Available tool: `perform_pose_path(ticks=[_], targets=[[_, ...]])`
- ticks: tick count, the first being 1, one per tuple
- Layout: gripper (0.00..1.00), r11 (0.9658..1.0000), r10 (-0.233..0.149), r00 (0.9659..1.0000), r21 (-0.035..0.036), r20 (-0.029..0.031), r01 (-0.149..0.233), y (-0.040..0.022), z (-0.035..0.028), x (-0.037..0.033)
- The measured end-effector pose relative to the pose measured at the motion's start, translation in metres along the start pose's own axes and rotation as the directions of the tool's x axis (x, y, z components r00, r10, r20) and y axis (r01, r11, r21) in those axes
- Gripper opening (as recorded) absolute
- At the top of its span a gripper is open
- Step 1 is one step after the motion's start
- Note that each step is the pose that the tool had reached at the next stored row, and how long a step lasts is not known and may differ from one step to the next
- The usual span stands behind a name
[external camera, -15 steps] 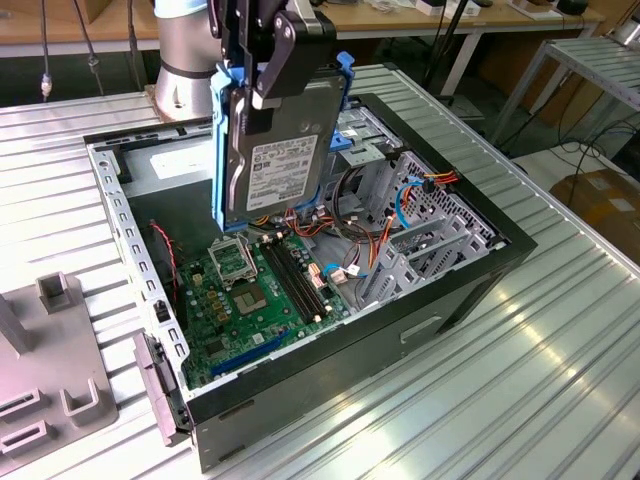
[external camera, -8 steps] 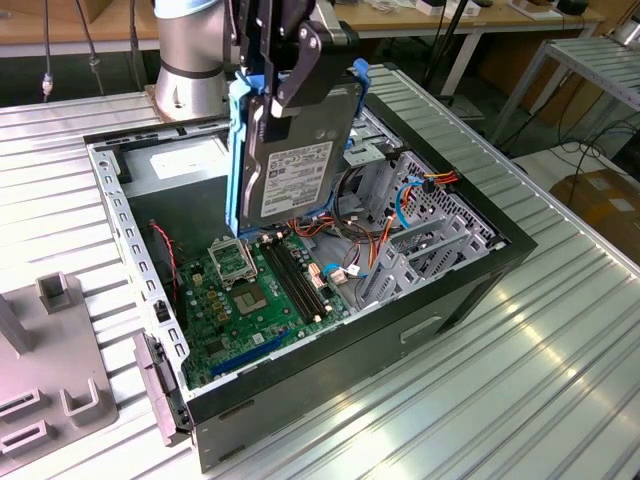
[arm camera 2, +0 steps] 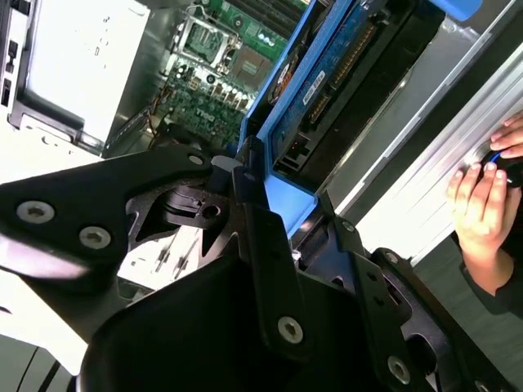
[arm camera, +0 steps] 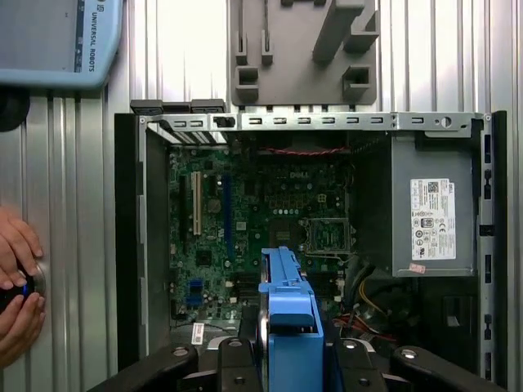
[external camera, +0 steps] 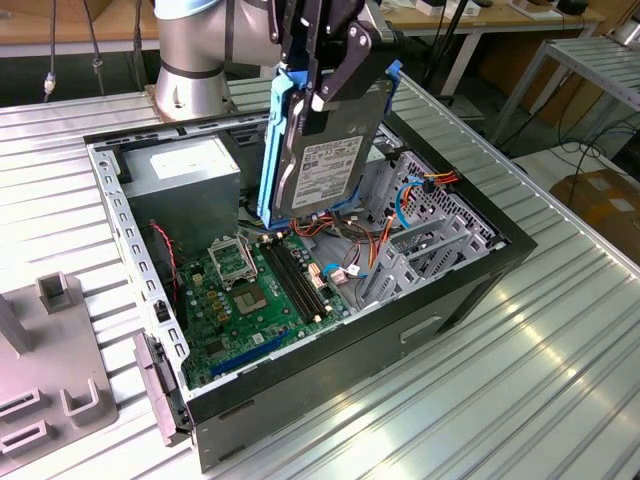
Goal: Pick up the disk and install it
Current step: 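Insert the disk into the insertion slot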
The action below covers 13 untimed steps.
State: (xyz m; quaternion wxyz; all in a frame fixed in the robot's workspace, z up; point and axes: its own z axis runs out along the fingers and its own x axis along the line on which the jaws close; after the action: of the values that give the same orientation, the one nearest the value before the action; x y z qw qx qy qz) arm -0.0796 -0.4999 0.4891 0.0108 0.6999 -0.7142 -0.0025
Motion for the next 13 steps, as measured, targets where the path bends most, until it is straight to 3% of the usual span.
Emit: perform_pose_path(ticks=[2,3,13], targets=[[0.37,1.0,0.001,1.0,0.0001,0.0001,-0.001,-0.0087,0.0,-0.0002],[0.37,1.0,0.001,1.0,0.0,0.0,-0.001,-0.0101,0.0001,0.0],[0.37,1.0,0.001,1.0,0.0,-0.0009,-0.001,-0.0129,0.0015,0.0228]])
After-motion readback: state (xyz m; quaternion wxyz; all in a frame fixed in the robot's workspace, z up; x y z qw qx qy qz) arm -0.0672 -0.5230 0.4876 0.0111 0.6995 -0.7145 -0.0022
